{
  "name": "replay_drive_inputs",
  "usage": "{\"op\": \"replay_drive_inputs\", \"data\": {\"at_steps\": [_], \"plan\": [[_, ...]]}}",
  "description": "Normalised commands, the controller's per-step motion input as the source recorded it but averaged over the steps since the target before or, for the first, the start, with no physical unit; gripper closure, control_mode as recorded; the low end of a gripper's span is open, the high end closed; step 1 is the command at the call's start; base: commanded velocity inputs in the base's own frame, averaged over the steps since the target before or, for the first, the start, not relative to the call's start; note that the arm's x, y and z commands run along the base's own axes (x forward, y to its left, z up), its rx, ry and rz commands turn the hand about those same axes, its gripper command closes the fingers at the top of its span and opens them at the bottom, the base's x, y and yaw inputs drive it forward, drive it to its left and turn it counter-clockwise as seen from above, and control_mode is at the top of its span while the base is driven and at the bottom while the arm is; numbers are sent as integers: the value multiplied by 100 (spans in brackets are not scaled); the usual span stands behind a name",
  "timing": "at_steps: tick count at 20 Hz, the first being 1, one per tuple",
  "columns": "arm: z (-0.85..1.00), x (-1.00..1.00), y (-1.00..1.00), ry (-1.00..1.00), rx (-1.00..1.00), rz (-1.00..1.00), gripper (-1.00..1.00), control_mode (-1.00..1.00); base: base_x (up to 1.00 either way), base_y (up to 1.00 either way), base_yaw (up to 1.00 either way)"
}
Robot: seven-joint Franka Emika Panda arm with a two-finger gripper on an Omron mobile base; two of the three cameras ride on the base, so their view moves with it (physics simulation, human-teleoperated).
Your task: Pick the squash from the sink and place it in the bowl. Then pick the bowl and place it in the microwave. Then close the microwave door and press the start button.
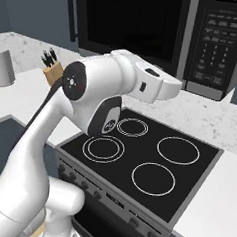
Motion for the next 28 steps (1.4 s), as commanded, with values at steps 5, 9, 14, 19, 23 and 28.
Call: {"op": "replay_drive_inputs", "data": {"at_steps": [5,9,14,19,23,28], "plan": [[0,36,-9,0,0,0,100,-100,0,0,0],[0,22,-25,0,0,0,100,-100,0,0,0],[0,12,-43,0,0,0,100,-100,0,0,0],[-2,11,-5,0,0,0,100,-100,0,0,0],[-7,9,-9,0,0,0,100,-100,0,0,0],[-13,6,-19,0,0,0,100,-100,0,0,0]]}}
